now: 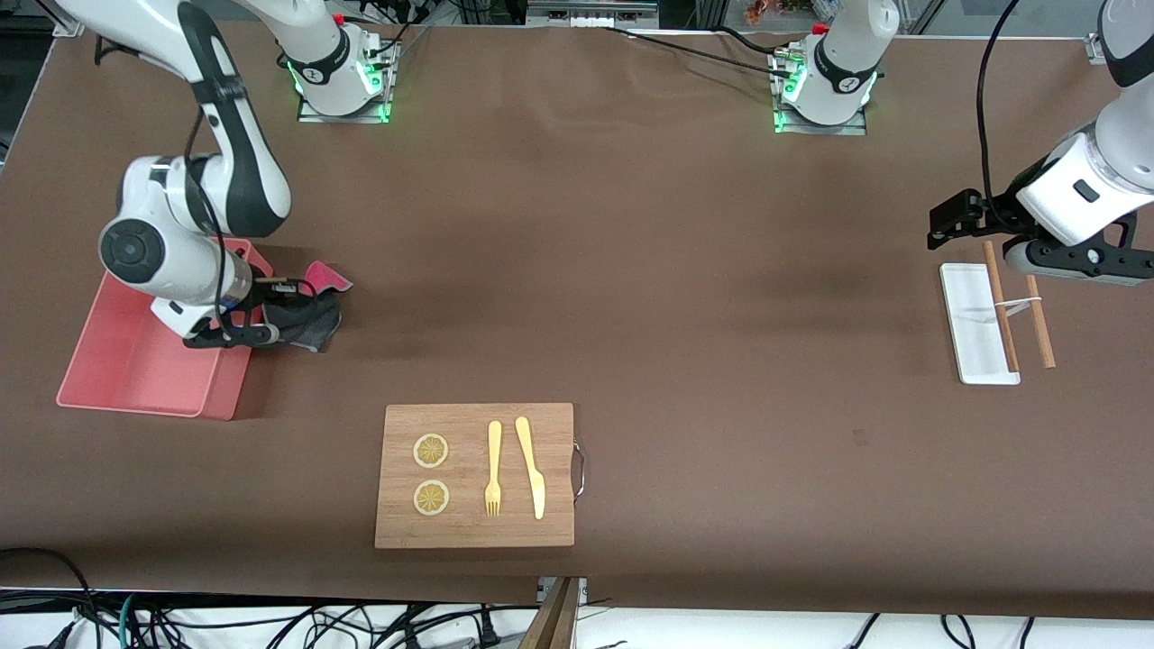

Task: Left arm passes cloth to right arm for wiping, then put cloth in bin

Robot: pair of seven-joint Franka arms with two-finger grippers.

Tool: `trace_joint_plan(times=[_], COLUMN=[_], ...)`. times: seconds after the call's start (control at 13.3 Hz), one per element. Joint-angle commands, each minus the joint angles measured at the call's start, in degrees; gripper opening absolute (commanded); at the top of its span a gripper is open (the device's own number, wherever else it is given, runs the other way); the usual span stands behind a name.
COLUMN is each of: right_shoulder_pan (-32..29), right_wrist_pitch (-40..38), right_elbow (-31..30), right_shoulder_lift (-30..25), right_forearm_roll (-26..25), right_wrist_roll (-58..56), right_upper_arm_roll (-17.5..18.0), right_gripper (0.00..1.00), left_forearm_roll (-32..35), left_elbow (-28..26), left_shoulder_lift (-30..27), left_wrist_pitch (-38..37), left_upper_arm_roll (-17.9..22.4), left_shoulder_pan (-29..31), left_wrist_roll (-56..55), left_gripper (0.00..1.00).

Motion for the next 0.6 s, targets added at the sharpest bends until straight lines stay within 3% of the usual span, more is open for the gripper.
trace_joint_plan(times=[0.0,0.23,0.53], right_shoulder_pan=[-0.7,0.4,8.0], right_wrist_pitch=[1.2,1.2,1.1], right_elbow=[2.5,6.2,12.5], right_shoulder_lift=[2.7,6.7,11.3], right_forearm_roll=[1.6,9.0,10.6], right_wrist_roll=[1.2,4.8,18.9], right_upper_arm_roll=[4.4,7.0,7.9], right_gripper=[0.0,0.0,0.0], left_forearm_roll=[0.6,0.6,0.6], left_elbow=[1.7,1.6,1.7], left_shoulder_lift=[0.7,0.7,0.9], left_wrist_pitch=[-1.1,-1.3,-1.3], left_upper_arm_roll=[-0.2,-0.6,-0.5], left_shoulder_pan=[0.2,0.2,0.2], left_wrist_roll=[-0.4,-0.4,-0.4], left_gripper=[1.0,1.0,1.0])
